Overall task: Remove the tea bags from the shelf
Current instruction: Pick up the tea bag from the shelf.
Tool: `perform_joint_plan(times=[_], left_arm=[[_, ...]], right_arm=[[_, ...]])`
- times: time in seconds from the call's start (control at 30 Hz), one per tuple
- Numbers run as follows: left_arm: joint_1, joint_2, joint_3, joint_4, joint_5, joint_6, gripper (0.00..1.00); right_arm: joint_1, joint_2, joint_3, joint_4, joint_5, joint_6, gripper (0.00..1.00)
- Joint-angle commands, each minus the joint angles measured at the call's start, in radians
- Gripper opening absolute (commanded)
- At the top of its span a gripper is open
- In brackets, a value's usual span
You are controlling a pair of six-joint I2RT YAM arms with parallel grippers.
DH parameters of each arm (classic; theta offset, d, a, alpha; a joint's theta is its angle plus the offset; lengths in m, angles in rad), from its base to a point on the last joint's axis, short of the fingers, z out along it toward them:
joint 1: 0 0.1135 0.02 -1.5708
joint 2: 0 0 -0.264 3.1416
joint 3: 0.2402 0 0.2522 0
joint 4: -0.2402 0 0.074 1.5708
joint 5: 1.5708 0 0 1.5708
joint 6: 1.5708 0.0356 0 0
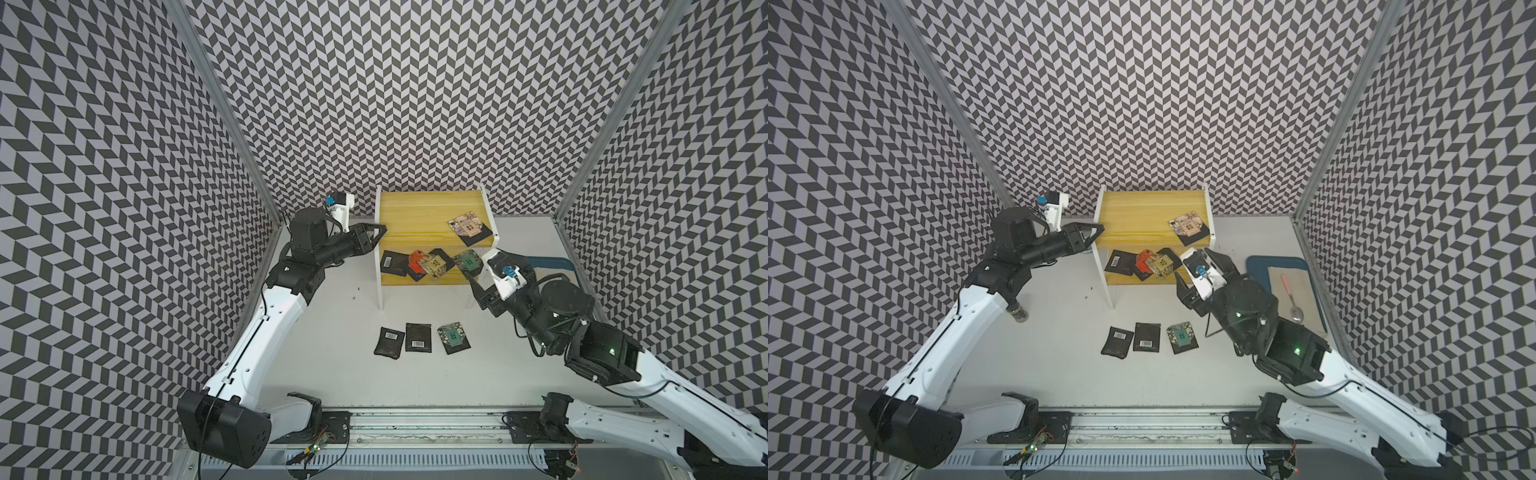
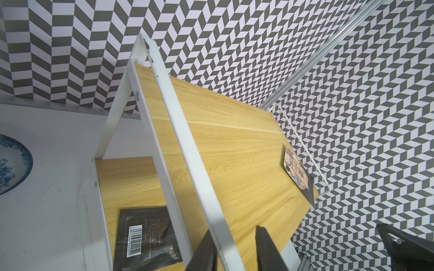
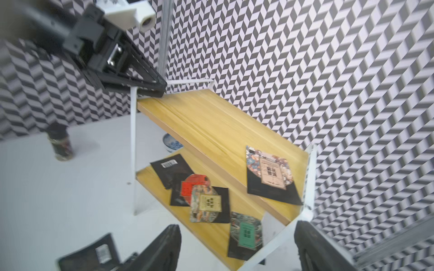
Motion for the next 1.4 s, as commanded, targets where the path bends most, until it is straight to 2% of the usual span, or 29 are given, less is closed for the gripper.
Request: perform_joint_plan(times=[0.0, 0.07, 0.17, 0.23, 0.4, 0.6, 0.77, 1.1, 1.37], left_arm=[[0.02, 0.021, -0.012, -0.072, -0.024, 0.026, 0.3], [0.02, 0.022, -0.012, -0.07, -0.022, 0.027, 0.3], [0.02, 0.023, -0.015, -0.066, -0.016, 0.025, 0.3], [0.02, 0.023, -0.015, -0.066, -0.012, 0.026, 0.3], [0.021, 0.021, -0.014, -0.069, -0.012, 0.029, 0.3], [0.028, 0.015, -0.019, -0.064, -0.011, 0.024, 0.3], [0.029, 0.013, -0.027, -0.06, -0.008, 0.021, 0.3], [0.032, 0.018, -0.031, -0.049, -0.001, 0.016, 0.3], [0.034, 0.016, -0.048, -0.037, 0.007, 0.012, 0.3]], right_arm=[[-0.02, -0.01, -0.049, 0.185, 0.028, -0.294, 0.8], [-0.042, -0.01, -0.061, 0.205, 0.011, -0.344, 0.8], [-0.095, -0.017, -0.068, 0.227, -0.077, -0.383, 0.81], [-0.142, -0.009, -0.064, 0.238, -0.127, -0.408, 0.85], [-0.284, 0.053, 0.036, 0.134, -0.337, -0.362, 0.85], [-0.319, 0.146, 0.107, 0.03, -0.42, -0.369, 0.84], [-0.332, 0.176, 0.118, 0.012, -0.449, -0.389, 0.85], [-0.355, 0.244, 0.139, 0.042, -0.422, -0.405, 0.86], [-0.368, 0.3, 0.169, 0.067, -0.418, -0.415, 0.82]])
